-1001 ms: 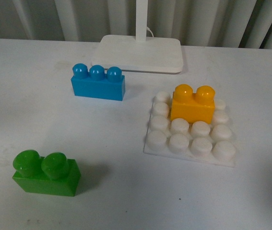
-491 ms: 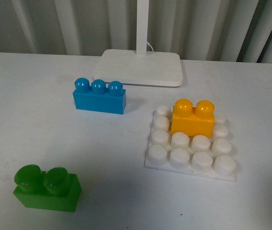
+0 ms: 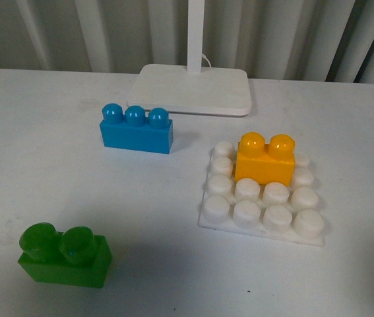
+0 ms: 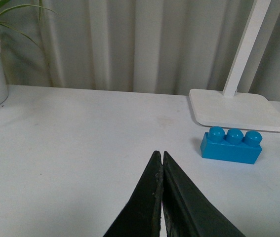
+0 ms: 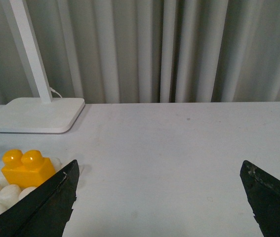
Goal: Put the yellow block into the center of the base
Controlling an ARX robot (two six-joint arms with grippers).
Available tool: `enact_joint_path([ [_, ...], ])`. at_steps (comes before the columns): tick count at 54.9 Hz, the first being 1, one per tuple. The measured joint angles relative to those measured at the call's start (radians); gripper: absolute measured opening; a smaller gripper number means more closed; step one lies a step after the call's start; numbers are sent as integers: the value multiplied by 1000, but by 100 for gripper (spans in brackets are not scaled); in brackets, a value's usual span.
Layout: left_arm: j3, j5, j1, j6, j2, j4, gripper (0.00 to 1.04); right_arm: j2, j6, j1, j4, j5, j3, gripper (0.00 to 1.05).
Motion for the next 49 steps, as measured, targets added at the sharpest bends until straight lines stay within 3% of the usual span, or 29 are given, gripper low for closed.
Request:
enact_joint_path([
  [29, -33, 1, 0, 0, -151, -101, 4, 0, 0, 0, 0, 0, 0, 96],
  [36, -33, 1, 0, 0, -297, -271, 4, 0, 0, 0, 0, 0, 0, 96],
  [49, -33, 1, 0, -1, -322, -280, 5, 0, 0, 0, 0, 0, 0, 96],
])
